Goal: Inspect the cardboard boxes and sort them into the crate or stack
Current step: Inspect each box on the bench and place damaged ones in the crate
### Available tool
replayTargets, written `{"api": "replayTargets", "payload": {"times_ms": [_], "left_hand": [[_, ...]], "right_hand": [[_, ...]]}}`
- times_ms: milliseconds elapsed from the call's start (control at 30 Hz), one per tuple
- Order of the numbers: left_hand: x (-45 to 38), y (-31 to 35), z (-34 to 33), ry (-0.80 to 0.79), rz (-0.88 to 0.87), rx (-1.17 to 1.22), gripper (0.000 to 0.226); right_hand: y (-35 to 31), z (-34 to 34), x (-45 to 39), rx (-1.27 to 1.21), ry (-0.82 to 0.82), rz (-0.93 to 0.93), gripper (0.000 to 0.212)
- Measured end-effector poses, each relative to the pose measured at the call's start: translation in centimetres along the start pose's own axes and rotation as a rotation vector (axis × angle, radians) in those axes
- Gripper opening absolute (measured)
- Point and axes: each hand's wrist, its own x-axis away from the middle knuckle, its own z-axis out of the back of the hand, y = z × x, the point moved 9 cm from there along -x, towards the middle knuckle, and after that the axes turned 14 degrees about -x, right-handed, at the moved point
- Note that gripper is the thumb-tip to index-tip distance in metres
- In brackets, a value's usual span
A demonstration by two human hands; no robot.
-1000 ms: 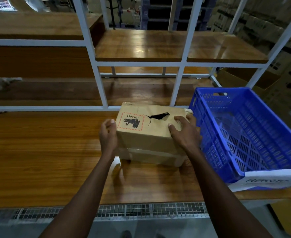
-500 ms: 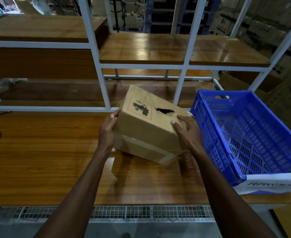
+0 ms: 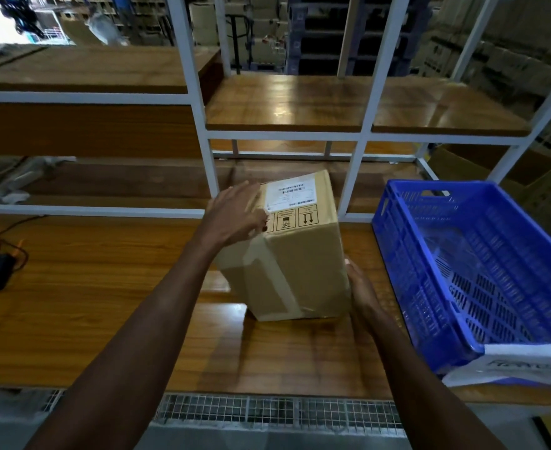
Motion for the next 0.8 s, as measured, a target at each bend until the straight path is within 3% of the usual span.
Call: {"api": "replayTargets", "payload": {"times_ms": [200,267,367,433,500,633,733,800], "left_hand": [[-1.1,1.8,-1.5,-0.074,-0.043,-0.125,0.075],[-1.6,2.5,-2.0,-0.087,-0.059,-0.169,0.074],[-2.5,3.8,-2.7,-0.077,-0.088,-0.22,0.065],[-2.8,5.0,-3.2,-0.077,-0.113,-0.236,0.063],[-3.0,6.0,-3.5,-0.067,-0.126,-0.254,0.063],[-3.2,6.0,-3.5,-0.04,-0.118,-0.229,0.062],[-2.9,5.8,-3.5,-0.038,-0.121,-0.229,0.063],[-2.9,5.7,-3.8,-0.062,-0.127,-0.191,0.069]], "right_hand": [[-4.4,-1.7,4.8,-0.084,0.142,-0.135,0.037],[-7.0,-0.8,5.1,-0.179,0.187,-0.055,0.038],[-13.4,1.1,5.2,-0.2,0.3,0.228,0.04],[-18.5,1.1,5.7,-0.067,0.327,0.419,0.031],[-22.1,-1.1,5.5,0.102,0.221,0.496,0.024],[-22.7,-6.4,2.8,0.505,-0.033,0.398,0.026],[-21.7,-8.4,1.6,0.907,-0.027,0.371,0.04],[-21.5,-8.9,1.4,0.986,0.017,0.355,0.043]]}}
